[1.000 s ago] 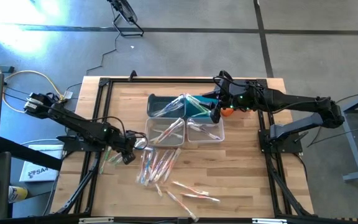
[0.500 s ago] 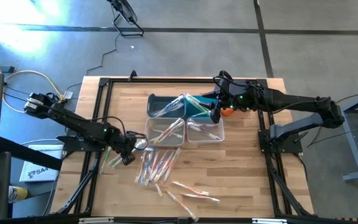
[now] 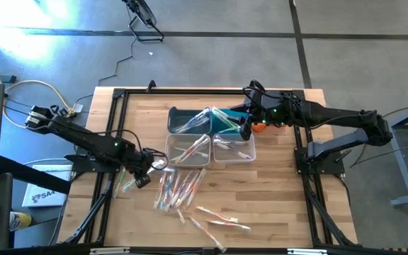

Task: Pick & Place Toothbrushes
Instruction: Put the green toothbrush into the blue bin

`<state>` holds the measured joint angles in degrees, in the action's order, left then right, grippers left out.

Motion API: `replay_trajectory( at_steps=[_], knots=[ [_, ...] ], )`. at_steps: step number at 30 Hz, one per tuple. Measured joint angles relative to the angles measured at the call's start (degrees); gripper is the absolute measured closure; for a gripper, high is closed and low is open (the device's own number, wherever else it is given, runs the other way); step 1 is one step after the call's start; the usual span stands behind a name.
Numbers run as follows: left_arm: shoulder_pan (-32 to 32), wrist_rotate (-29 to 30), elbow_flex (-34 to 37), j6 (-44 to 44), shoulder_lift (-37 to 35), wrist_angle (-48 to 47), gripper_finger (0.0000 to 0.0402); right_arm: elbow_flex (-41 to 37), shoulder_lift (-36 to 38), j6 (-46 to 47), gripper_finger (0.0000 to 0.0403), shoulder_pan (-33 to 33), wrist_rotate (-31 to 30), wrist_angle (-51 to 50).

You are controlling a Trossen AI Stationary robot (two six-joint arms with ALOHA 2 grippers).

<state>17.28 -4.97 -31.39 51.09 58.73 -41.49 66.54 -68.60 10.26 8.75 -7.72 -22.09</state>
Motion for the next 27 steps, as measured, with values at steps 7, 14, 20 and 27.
replay_trajectory(
  at_steps=[7,14,20,27],
  knots=[
    [0.0,-0.1,-7.1,-1.5,-7.0,-12.3,0.0384,0.0,0.0,0.0,0.023,0.0,0.2,0.0],
    [0.0,5.8,-15.1,-2.1,-14.0,-14.1,0.0384,0.0,0.0,0.0,0.023,0.0,0.2,0.1],
    [0.0,16.6,-21.4,-9.8,-16.9,-12.7,0.0384,0.0,0.0,0.0,0.023,0.0,0.2,0.3],
    [0.0,28.0,-25.1,-21.0,-17.5,-6.2,0.0381,0.0,0.0,0.0,0.023,0.0,0.2,1.4]
  ],
)
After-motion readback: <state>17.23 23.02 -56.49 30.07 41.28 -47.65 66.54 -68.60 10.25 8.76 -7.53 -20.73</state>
